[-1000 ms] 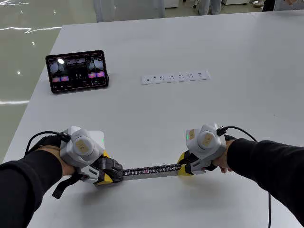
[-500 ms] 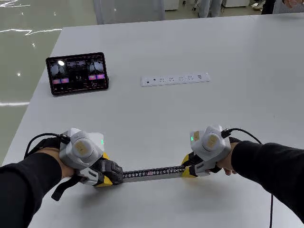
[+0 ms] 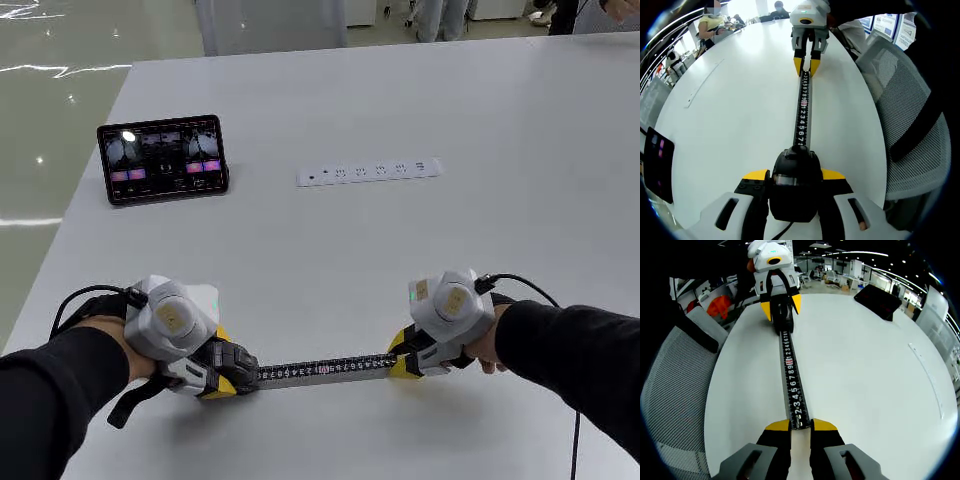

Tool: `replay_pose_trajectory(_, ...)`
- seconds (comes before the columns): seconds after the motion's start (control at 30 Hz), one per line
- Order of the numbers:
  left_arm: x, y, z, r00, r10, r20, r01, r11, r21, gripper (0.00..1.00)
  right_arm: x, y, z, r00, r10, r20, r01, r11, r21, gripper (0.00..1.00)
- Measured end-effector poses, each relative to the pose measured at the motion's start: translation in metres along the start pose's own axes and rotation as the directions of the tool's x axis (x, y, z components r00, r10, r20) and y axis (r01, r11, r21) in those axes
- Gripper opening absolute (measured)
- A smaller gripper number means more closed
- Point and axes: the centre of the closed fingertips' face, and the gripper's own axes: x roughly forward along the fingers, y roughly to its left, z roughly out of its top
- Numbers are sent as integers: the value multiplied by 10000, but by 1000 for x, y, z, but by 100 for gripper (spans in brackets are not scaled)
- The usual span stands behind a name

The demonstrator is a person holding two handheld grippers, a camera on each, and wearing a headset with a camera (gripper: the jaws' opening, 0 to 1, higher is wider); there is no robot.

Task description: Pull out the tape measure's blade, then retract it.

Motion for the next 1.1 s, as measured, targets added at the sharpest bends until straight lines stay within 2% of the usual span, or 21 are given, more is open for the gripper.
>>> replay_pose_trajectory(1.1, 0, -1, 0, 10000, 27, 12, -27, 10000, -21, 33, -9, -1, -15, 9999, -54, -114, 55, 9999, 127, 10)
